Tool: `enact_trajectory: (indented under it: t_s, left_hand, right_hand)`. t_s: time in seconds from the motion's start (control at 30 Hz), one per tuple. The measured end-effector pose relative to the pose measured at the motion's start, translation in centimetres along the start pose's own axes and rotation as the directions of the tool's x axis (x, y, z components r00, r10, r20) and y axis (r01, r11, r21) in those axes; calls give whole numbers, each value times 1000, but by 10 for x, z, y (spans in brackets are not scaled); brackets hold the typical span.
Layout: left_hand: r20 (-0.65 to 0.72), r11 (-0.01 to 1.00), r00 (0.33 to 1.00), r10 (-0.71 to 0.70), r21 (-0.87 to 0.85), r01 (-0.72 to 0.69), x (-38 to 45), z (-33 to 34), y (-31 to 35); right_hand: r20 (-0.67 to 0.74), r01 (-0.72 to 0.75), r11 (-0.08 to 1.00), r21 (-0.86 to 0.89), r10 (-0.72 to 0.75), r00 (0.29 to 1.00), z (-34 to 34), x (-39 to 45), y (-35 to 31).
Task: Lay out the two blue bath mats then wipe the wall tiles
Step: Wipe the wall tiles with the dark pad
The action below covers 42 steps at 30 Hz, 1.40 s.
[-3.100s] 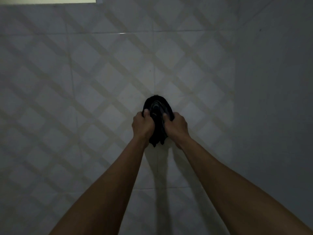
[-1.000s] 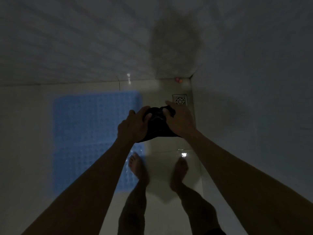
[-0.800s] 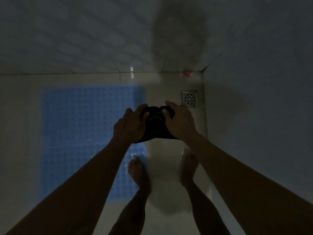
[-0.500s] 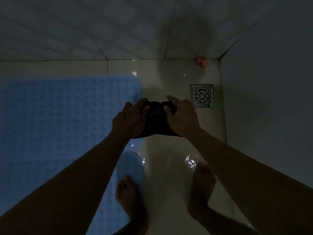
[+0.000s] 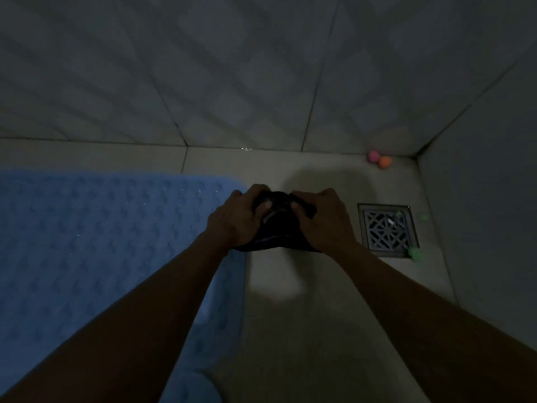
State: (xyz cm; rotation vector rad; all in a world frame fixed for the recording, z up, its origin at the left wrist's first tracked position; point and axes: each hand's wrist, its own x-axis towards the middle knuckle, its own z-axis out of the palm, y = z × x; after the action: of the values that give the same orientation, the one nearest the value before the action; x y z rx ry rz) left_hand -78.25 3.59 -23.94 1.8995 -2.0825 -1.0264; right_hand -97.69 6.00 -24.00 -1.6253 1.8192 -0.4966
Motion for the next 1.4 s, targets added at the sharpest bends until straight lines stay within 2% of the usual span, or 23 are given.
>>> enact_trajectory:
  t_s: [0.2, 0.3, 0.4, 0.53, 0.63, 0.77, 0.97, 1.07, 1.17, 1.3, 1.4]
  left_hand:
    - [-81, 995, 994, 79, -49, -83, 15, 0, -1]
    - [-127, 997, 991, 31, -70, -40, 8, -11, 12]
    - [-147, 1000, 989, -29, 0, 30, 9, -19, 22]
    - [-228, 998, 974, 9, 57, 5, 44, -16, 20]
    - [-228, 996, 973, -33, 69, 49, 63, -5, 19]
    - [-217, 988, 976, -18, 146, 51, 82, 3, 20]
    - [-243, 951, 969, 37, 305, 40, 111, 20, 13]
    - [-297, 921, 955, 13, 374, 104, 110, 33, 11]
    - [-317, 868, 947, 49, 482, 117, 103, 51, 5]
    - [-376, 899, 927, 8, 408, 157, 114, 49, 1]
    - [-366, 884, 931, -11, 432, 180, 123, 47, 0]
  right_hand:
    - [-85, 79, 996, -39, -82, 993, 3, 21, 5]
    - [-103, 65, 996, -61, -71, 992, -15, 19, -13]
    - [-130, 88, 993, -74, -97, 987, -26, 22, -24]
    - [-199, 109, 990, -89, -125, 972, -21, 54, -19]
    - [-178, 63, 994, -86, -77, 981, -13, 71, -5]
    - [-164, 35, 993, -110, -53, 985, -5, 88, 8]
    - [-165, 92, 965, -246, -135, 977, 17, 110, 23]
    - [-126, 58, 937, -343, -107, 986, 26, 109, 30]
    - [-147, 46, 910, -411, -116, 982, 35, 105, 36]
    - [-164, 32, 908, -417, -110, 980, 35, 113, 39]
    - [-133, 20, 909, -417, -84, 988, 33, 120, 39]
